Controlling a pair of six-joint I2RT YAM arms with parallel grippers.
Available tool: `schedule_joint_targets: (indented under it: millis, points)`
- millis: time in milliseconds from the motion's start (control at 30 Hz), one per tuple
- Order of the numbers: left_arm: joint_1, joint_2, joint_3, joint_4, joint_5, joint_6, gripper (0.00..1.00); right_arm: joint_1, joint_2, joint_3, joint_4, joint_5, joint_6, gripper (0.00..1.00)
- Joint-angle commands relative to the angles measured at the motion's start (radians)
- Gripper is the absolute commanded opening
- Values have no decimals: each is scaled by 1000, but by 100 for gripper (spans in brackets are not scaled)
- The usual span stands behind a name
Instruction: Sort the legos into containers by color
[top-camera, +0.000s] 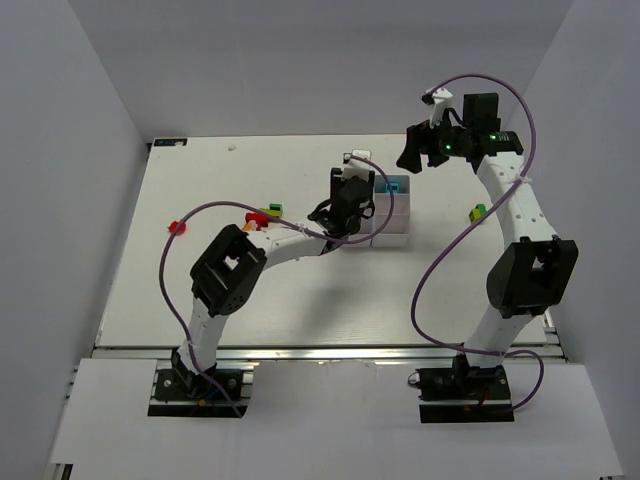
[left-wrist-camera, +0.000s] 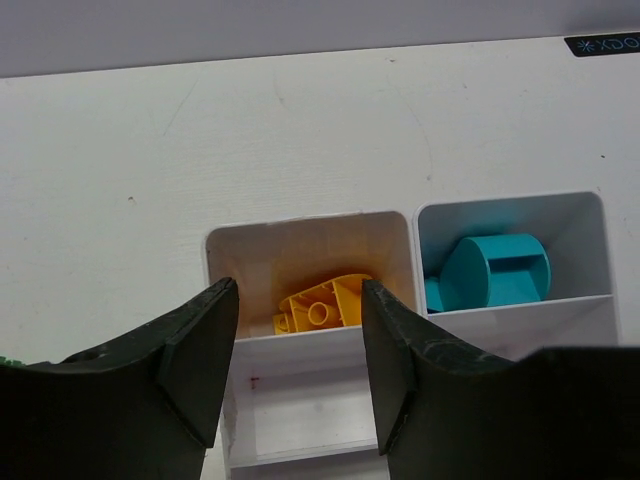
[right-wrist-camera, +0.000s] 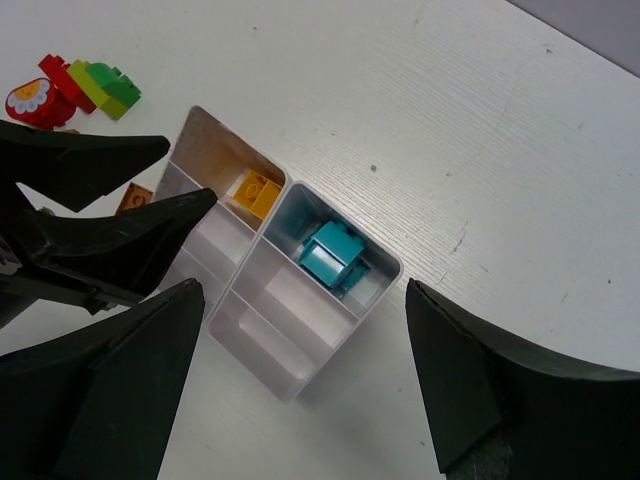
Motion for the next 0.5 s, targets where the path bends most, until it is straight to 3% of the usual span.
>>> schedule_joint_targets:
  millis: [0,67,100,233,300,400,433,467]
  points:
    - [-6,-143,51,-39,-17,-39,61,-7,-29,9,20,-19,3,86]
    - [-6,-178,69,-72,-15,-48,48,-7,-30,11,17,-25,-2,86]
    - [-6,-216,73,-85,-17,-62,33,-7,-30,12,11,-28,-7,86]
    - [23,-336,59,-209,24,-155,20,-5,-30,23,-30,-95,-81,87]
    - [57,-384,50,-271,101,-206,20,-7,-33,23,-55,-141,-128,87]
    - [160,-437,66,-447,335,-321,38,-5,-47,17,-93,-250,-215,88]
    - [219,-451,71,-525,471,-344,53,-4,-49,14,-116,-297,-236,89]
    - [247,-451,91,-568,522,-394,57,8,-49,14,-131,-313,-261,89]
